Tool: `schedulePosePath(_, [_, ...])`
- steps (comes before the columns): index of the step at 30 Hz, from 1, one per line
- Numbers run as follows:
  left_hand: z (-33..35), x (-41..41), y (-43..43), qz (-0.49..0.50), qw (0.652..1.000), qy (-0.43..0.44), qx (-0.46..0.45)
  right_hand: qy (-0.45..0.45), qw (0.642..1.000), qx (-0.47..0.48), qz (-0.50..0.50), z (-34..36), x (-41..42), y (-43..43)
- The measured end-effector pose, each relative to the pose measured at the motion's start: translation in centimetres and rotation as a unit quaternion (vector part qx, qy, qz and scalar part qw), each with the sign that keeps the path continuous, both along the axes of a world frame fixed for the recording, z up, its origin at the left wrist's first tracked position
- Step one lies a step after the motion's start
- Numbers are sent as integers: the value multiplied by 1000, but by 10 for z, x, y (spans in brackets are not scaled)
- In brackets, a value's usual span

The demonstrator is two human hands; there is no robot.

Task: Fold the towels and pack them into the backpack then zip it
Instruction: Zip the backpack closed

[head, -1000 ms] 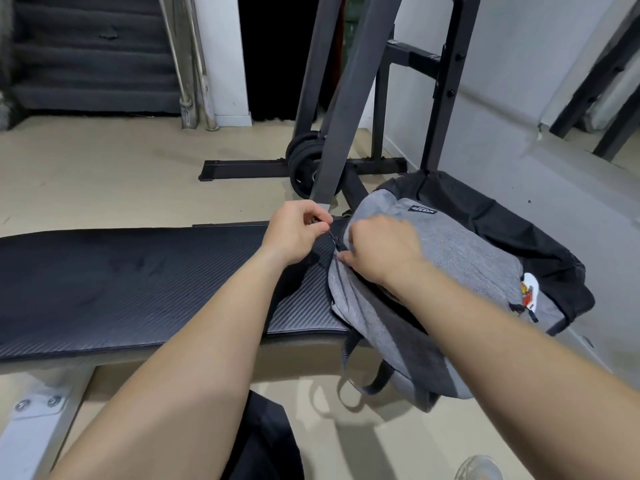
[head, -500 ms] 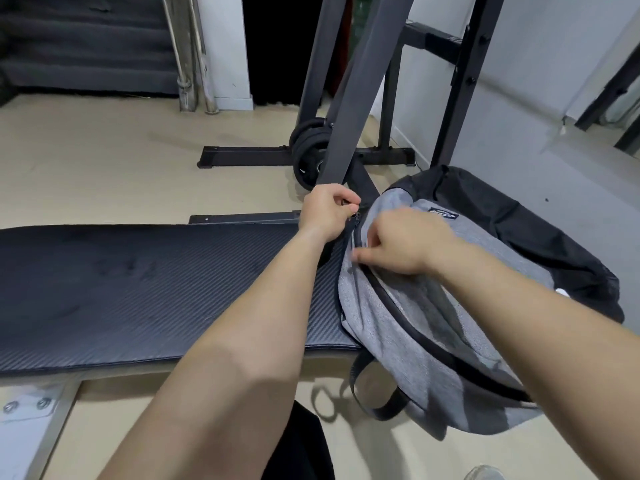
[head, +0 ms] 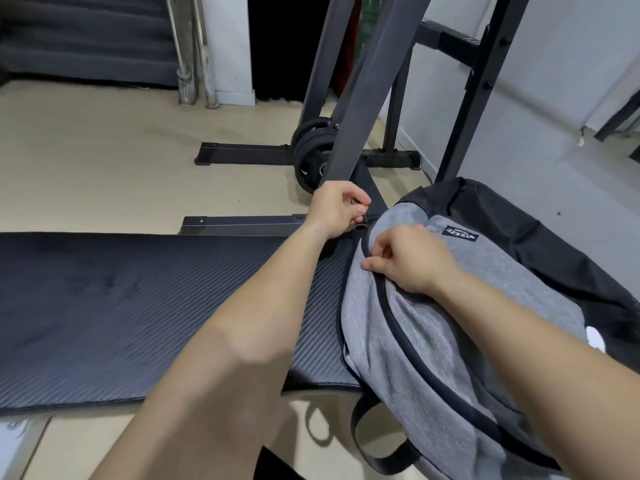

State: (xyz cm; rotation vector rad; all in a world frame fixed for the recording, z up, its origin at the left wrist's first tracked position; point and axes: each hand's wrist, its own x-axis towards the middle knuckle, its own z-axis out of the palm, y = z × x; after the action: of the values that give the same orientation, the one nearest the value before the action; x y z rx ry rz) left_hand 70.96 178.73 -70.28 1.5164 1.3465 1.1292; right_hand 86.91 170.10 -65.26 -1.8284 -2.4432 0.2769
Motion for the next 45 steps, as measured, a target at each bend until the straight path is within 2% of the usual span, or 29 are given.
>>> schedulePosePath(6, [-15,24,58,-19,999,49,13,83,996,-12,-6,-26,15,6])
schedulePosePath(11, [-16,48,75,-29,996,85,23,92,995,-11,-22,-26,18,17])
schedulePosePath(14, [-17,39,74,-13,992,125,32,61,997,-19,-33,-23,13,21])
schedulePosePath(20, [-3,-17,19,-7,991,136,13,21,997,6,-73,-15,-18,51])
schedulePosePath(24, [5,-34,-48,18,993,110,-38,52,992,21,-116,-7,-35,86])
schedulePosePath(27, [18,-25,-91,9,987,147,-66,79,989,13,-121,0,-36,88])
schedulePosePath(30, [33,-10,-118,-3,979,189,-75,84,993,-3,-81,13,-20,67])
schedulePosePath(34, [42,11,-134,-1,960,269,-76,11,999,27,-39,31,30,14])
schedulePosePath(39, [43,31,-140,-7,933,349,-81,-29,996,44,-77,31,101,-59])
schedulePosePath(45, [69,48,-152,6,908,407,-98,-48,993,22,-103,31,139,-112])
